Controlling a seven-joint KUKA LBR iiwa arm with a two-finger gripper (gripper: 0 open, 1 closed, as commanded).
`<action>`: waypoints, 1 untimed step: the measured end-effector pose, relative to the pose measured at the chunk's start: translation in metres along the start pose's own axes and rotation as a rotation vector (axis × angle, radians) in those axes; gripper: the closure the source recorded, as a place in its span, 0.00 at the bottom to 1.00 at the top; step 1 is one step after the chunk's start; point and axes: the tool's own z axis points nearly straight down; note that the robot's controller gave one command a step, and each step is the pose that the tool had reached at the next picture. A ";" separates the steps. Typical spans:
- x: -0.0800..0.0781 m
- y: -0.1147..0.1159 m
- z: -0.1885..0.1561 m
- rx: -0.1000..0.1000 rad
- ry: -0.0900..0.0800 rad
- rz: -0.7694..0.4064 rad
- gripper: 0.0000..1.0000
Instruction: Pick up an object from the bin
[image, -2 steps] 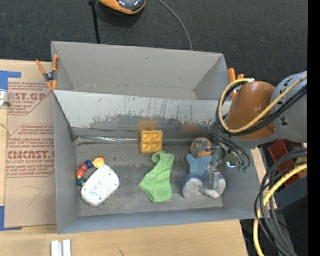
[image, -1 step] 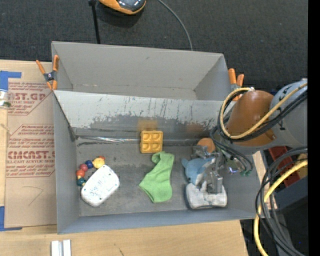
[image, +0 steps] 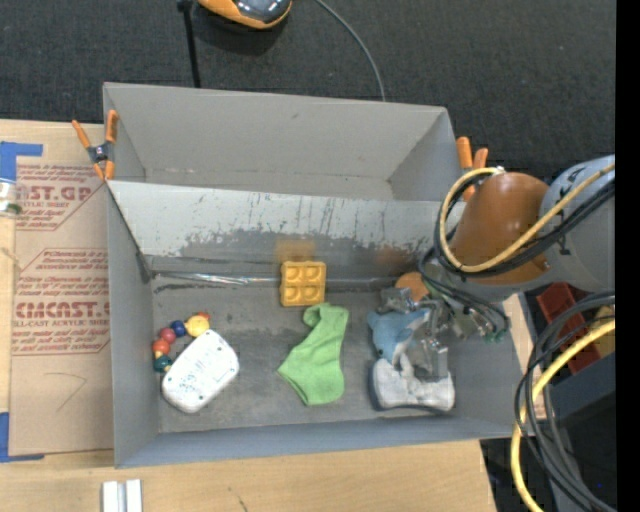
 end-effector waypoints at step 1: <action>0.003 0.001 0.002 0.003 -0.004 0.074 0.00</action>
Offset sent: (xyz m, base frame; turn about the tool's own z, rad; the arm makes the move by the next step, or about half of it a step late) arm 0.0000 0.0000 0.0000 0.0000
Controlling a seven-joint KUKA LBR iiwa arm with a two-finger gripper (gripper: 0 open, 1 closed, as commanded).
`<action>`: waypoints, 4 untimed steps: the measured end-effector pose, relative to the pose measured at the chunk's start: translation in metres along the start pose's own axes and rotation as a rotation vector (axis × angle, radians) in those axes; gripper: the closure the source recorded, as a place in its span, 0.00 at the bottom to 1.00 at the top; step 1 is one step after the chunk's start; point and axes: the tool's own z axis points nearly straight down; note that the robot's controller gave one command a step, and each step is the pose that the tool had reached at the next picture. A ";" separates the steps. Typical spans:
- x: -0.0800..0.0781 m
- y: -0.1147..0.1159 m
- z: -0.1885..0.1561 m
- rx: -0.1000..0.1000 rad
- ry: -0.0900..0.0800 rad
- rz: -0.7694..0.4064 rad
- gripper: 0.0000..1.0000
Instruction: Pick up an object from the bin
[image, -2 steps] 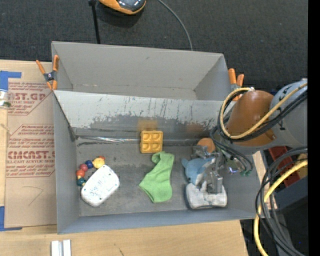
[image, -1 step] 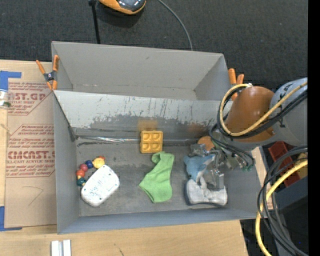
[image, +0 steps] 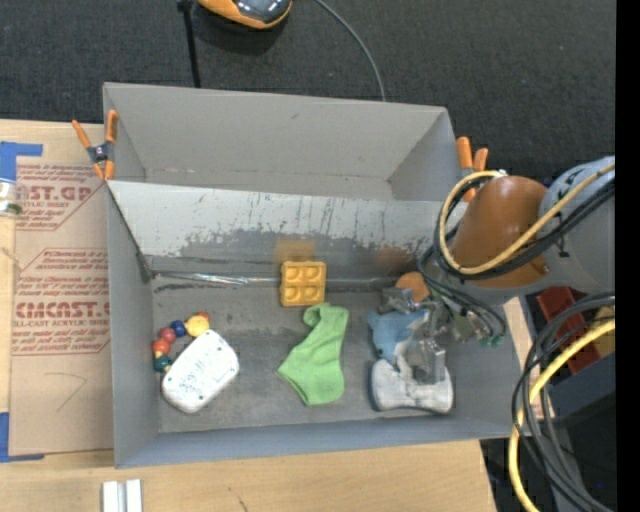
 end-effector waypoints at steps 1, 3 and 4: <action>-0.003 -0.002 -0.002 -0.004 0.010 -0.071 1.00; -0.003 -0.002 -0.002 -0.004 0.010 -0.070 1.00; -0.003 -0.001 -0.006 -0.005 0.011 -0.070 1.00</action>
Offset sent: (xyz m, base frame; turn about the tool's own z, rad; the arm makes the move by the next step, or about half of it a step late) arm 0.0000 0.0000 0.0000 0.0000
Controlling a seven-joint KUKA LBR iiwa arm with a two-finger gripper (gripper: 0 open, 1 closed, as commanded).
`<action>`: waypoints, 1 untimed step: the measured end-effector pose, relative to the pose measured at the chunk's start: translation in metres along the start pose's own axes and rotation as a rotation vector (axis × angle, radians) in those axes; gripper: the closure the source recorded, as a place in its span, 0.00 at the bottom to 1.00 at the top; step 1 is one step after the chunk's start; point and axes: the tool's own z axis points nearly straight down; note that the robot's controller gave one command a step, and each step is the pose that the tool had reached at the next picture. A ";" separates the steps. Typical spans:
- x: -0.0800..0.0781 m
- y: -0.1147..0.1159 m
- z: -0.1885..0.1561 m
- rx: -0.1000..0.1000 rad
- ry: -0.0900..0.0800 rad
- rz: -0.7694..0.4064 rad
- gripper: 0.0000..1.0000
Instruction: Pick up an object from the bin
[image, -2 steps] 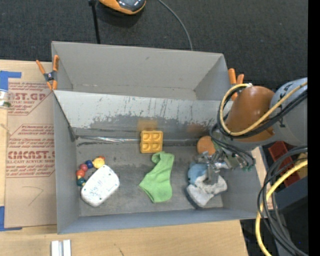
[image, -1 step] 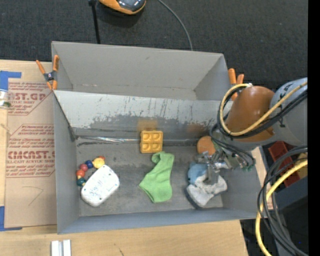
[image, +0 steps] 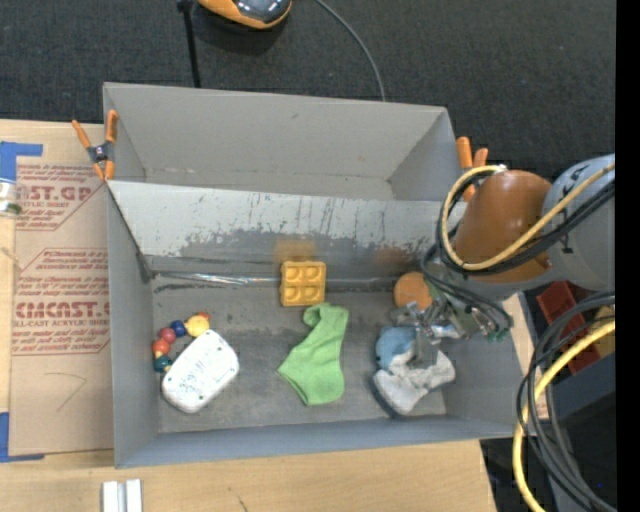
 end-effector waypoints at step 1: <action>0.000 0.001 -0.016 -0.002 -0.001 0.001 1.00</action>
Offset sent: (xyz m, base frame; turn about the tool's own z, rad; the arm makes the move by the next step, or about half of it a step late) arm 0.0000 0.0000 0.0010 0.0000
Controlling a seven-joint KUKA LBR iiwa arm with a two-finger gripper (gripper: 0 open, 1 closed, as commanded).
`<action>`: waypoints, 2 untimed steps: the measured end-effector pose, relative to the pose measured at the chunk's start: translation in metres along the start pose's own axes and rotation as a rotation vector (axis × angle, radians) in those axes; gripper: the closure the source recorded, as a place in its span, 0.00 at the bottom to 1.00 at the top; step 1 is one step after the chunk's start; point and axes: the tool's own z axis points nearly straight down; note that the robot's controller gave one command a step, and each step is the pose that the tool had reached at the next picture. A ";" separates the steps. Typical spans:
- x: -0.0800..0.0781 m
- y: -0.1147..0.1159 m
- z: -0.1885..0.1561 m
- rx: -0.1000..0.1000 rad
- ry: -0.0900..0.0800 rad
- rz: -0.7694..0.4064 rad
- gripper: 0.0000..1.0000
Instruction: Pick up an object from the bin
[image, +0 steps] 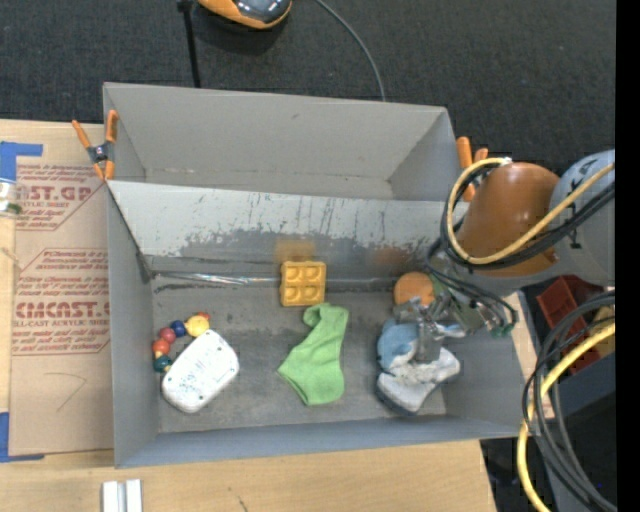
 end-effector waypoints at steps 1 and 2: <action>0.000 0.000 -0.018 0.000 0.000 -0.001 1.00; -0.001 0.000 -0.032 0.002 -0.002 -0.001 1.00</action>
Offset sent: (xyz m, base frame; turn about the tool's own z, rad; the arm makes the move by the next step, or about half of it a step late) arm 0.0000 -0.0002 0.0183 0.0000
